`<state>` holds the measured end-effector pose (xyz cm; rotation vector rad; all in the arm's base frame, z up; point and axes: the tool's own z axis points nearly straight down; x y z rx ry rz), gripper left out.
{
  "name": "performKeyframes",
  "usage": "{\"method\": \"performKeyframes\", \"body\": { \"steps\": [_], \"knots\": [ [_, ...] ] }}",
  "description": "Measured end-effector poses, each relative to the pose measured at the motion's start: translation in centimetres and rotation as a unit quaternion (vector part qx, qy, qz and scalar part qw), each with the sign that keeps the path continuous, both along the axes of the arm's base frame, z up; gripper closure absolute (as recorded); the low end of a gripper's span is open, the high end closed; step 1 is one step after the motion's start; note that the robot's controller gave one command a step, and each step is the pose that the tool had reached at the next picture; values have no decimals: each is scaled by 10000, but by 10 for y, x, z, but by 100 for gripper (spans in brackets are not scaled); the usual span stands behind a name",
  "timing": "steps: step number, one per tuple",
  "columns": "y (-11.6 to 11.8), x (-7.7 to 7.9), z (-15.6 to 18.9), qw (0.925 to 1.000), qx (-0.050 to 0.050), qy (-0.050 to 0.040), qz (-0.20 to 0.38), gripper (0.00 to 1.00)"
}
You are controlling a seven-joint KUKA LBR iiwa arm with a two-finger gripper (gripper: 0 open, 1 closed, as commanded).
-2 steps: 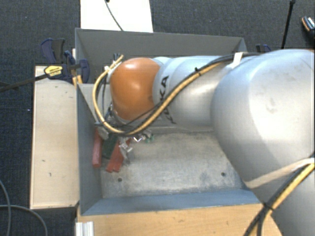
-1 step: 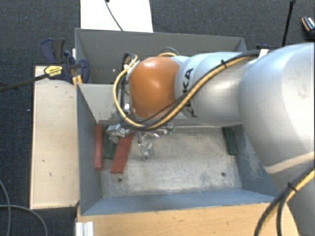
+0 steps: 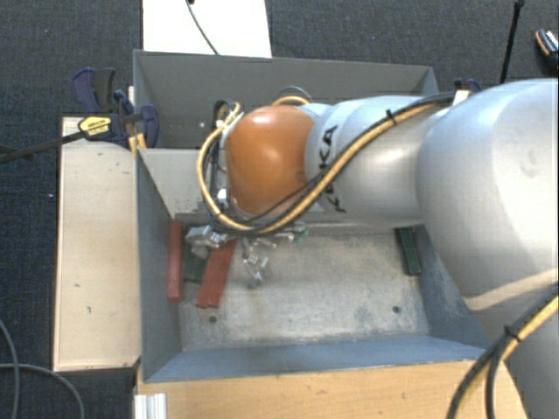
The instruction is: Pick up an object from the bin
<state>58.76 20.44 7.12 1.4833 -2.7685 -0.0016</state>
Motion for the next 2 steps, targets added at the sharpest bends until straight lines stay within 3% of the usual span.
{"method": "performKeyframes", "body": {
  "steps": [1,2],
  "knots": [
    [0,0,1,10000,3,-5,-20,100],
    [-17,-7,157,9999,16,-58,105,100]
  ]
}}
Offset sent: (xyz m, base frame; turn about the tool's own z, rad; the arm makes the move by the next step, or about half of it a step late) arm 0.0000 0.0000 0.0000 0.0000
